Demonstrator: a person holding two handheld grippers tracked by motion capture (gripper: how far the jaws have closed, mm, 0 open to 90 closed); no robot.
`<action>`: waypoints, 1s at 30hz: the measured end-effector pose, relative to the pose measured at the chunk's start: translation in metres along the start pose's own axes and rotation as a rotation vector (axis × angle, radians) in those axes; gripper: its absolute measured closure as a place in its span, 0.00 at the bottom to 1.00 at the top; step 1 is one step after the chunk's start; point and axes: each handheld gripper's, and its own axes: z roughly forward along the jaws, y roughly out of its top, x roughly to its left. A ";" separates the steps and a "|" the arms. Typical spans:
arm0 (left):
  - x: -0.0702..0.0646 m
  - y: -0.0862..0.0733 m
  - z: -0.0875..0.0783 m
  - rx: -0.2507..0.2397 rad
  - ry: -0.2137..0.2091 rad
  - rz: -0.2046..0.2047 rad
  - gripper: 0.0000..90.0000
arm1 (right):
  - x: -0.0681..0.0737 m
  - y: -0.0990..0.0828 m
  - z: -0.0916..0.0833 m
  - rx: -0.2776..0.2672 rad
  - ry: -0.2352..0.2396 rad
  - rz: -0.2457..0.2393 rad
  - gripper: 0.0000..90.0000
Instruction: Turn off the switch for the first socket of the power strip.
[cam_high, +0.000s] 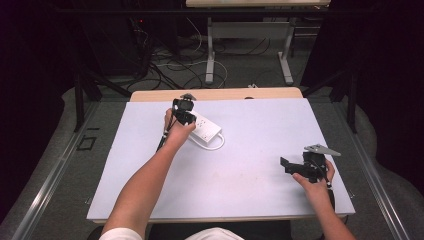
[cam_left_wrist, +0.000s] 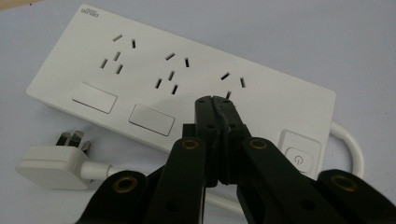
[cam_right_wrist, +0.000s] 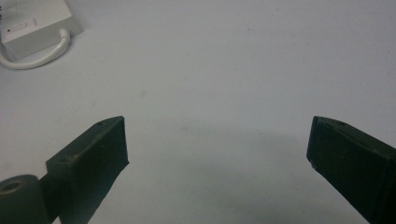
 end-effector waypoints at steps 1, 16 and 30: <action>0.001 0.000 0.001 0.003 -0.001 0.005 1.00 | 0.000 0.000 0.000 0.000 0.000 0.000 0.05; 0.007 -0.001 0.013 0.042 0.015 -0.012 1.00 | -0.001 0.000 0.000 -0.002 0.002 -0.006 0.05; 0.011 -0.002 0.021 0.063 0.012 -0.018 1.00 | -0.001 0.000 0.001 -0.004 -0.001 -0.007 0.05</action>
